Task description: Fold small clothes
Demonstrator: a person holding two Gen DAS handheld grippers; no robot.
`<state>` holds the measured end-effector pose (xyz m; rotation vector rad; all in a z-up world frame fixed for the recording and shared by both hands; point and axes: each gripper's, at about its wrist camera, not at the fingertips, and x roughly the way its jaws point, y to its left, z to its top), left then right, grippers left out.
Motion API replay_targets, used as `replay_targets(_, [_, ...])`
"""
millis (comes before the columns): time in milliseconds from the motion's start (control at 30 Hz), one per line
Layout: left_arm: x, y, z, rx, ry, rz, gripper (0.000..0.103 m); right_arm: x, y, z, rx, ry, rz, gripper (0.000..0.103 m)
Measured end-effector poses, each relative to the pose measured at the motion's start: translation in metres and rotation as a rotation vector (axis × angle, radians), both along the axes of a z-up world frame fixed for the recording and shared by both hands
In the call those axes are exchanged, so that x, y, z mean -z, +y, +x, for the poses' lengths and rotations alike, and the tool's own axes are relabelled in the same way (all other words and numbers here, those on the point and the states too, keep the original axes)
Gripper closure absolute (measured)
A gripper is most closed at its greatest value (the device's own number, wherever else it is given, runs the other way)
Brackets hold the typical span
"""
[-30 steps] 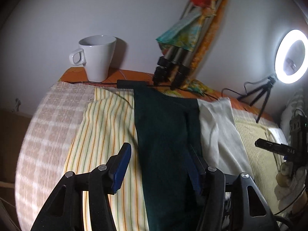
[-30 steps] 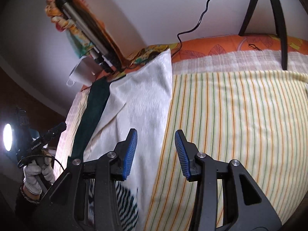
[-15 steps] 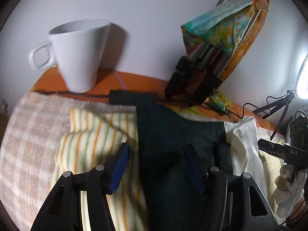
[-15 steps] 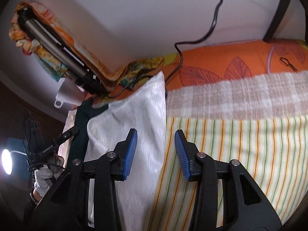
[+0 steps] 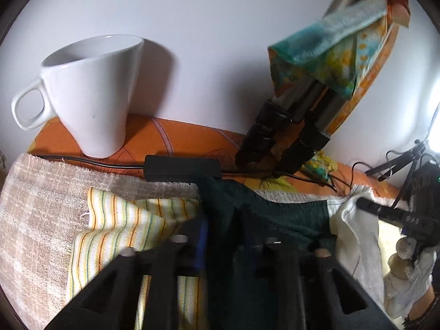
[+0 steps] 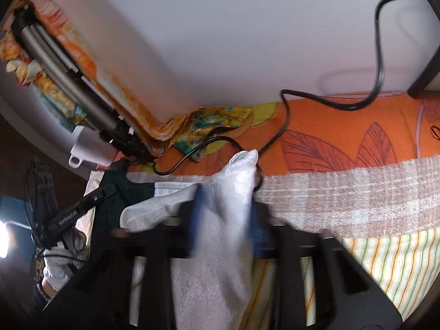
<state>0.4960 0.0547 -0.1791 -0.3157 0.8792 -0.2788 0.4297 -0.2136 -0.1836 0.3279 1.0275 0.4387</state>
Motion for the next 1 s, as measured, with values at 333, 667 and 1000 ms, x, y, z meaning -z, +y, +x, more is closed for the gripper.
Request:
replay_targets(333, [-0.033, 0.002, -0.031, 0.012, -0.091, 0.003, 0.103, -0.035, 0.003, -0.025, -0.042, -0.104, 0.011, 0.098])
replay_targets(667, [-0.090, 0.007, -0.090, 0.034, -0.161, -0.029, 0.103, -0.090, -0.007, -0.077, -0.062, -0.175, 0.069, 0.098])
replay_targets(1000, [-0.123, 0.003, -0.182, 0.067, -0.182, -0.007, 0.103, -0.128, -0.006, -0.167, -0.114, -0.216, 0.065, 0.098])
